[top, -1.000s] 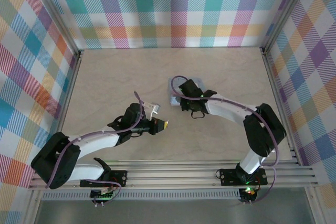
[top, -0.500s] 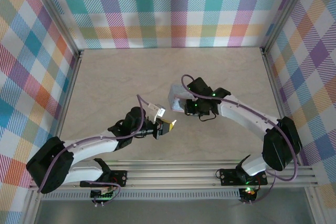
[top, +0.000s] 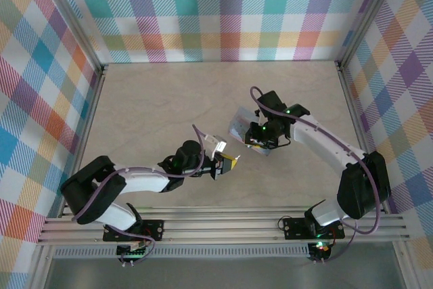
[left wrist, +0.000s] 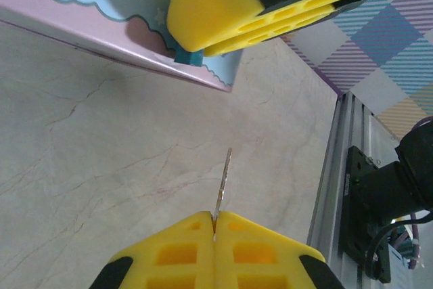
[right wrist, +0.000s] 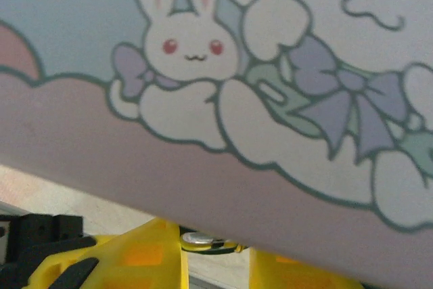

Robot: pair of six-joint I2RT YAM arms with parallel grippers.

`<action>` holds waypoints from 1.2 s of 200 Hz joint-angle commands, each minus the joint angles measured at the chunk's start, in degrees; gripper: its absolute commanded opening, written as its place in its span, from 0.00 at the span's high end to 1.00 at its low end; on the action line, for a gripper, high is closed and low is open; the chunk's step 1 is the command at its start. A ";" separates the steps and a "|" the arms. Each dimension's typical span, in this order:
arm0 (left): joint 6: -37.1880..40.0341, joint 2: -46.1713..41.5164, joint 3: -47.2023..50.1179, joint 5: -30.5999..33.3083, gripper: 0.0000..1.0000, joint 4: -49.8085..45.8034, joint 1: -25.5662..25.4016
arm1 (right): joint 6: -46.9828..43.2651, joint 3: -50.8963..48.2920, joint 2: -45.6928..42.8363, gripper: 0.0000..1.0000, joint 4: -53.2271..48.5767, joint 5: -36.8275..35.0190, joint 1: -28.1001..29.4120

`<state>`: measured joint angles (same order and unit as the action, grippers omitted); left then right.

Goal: Unlock a padlock with a key

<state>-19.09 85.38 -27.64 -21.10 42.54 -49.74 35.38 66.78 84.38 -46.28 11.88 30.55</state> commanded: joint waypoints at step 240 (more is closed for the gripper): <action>-6.62 15.82 -2.69 2.12 1.00 24.40 -0.11 | 0.99 -1.74 -0.36 1.00 4.10 7.24 -2.51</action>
<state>-25.17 100.55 -29.54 -19.81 64.69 -50.09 35.81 65.52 85.69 -43.75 17.65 28.45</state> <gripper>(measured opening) 0.045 0.221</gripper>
